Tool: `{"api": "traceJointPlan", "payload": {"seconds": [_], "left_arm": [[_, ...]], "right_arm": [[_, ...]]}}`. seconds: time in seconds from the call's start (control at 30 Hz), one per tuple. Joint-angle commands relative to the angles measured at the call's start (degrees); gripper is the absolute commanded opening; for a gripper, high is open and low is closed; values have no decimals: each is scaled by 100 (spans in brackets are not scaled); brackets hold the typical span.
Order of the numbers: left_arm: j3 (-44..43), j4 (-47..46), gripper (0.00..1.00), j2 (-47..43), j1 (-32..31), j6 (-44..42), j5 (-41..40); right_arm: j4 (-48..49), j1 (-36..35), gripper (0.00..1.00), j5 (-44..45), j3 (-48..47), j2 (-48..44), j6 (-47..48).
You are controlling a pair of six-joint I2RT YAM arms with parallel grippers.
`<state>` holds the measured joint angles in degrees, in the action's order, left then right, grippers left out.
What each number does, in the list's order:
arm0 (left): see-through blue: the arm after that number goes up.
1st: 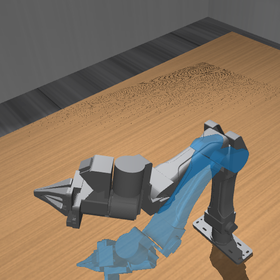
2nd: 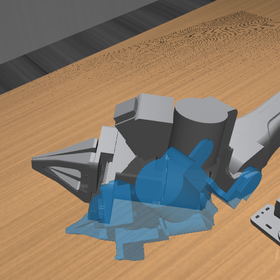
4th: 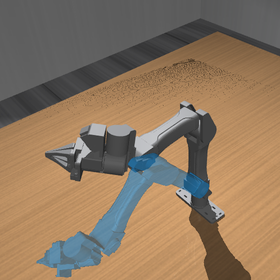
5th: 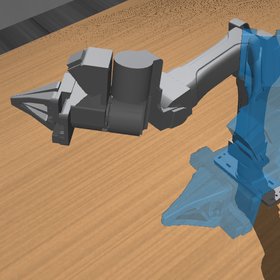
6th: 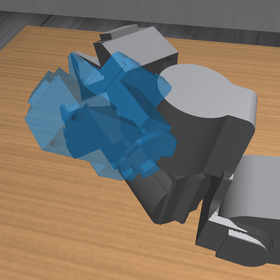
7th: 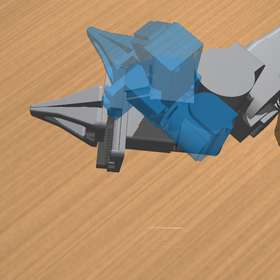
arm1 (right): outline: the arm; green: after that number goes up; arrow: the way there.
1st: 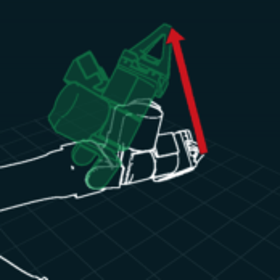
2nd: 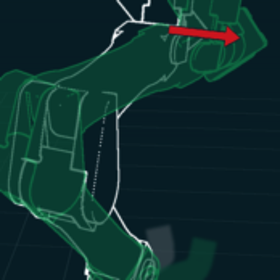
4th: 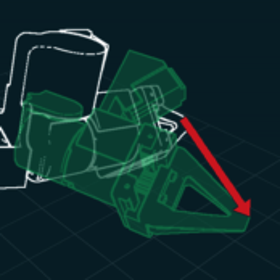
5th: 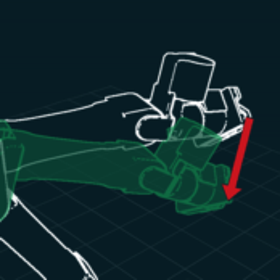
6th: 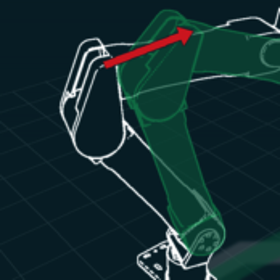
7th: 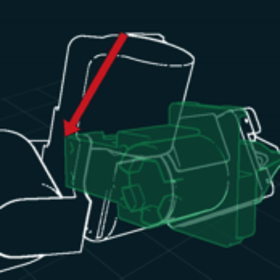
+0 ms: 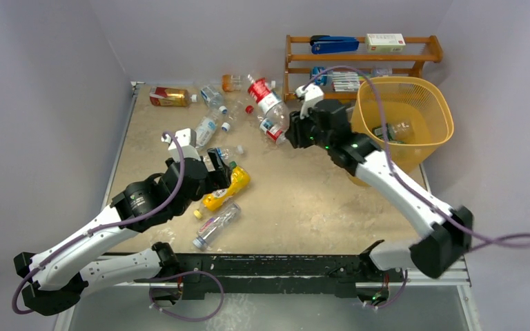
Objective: Put the plastic bottles in the bin
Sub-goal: Pick up the plastic bottle at the center of the board, then place the plastic bottle in the trash bin.
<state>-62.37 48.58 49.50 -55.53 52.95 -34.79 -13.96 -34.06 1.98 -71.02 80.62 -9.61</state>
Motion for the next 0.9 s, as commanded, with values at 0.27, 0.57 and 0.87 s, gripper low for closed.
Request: {"api": "traceJointPlan", "payload": {"seconds": [0.27, 0.57, 0.87], "left_arm": [[94, -390, 83, 36, 11, 20, 17], [138, -563, 83, 242, 7, -65, 125], [128, -602, 83, 226, 7, -61, 157]], "right_arm": [[-2301, 114, 24, 1652, -1611, -1612, -799], [-2661, 1577, 25, 1919, -1698, -1806, -716], [-2450, 2901, 25, 1220, -1715, -1526, -358]]}}
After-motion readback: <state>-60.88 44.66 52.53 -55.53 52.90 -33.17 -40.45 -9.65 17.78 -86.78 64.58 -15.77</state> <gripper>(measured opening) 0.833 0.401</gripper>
